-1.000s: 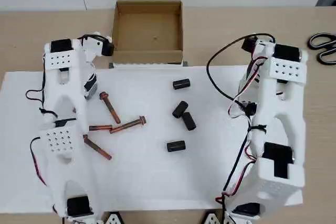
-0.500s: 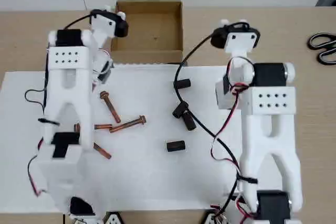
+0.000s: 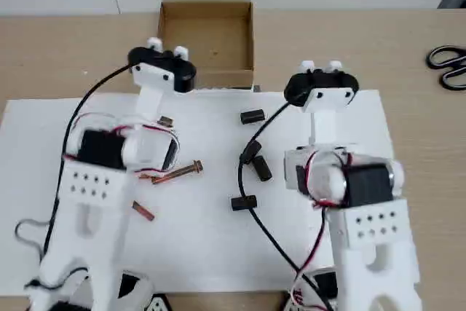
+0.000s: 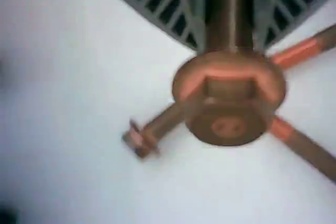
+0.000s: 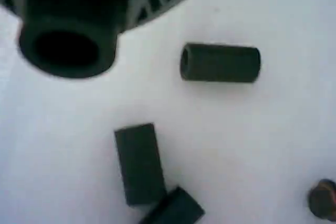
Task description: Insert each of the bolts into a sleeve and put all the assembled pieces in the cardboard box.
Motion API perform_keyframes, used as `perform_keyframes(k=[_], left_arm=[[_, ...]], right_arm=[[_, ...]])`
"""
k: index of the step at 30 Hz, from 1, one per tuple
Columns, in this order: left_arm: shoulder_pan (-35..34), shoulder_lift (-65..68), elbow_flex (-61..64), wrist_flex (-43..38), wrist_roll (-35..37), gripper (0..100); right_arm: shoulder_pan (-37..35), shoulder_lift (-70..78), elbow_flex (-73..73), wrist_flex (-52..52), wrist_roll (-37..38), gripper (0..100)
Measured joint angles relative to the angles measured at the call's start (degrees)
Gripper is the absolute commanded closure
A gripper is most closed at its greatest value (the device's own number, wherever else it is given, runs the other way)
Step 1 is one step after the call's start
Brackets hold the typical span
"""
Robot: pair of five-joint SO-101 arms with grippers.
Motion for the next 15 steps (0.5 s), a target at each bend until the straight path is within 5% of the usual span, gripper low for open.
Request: perform_keyframes(k=[15], left_arm=[[0.53, -35.16, 34.64, -28.04, 27.69, 99]], right_arm=[[-16.79, -8.35, 21.89, -23.91, -5.45, 99.6]])
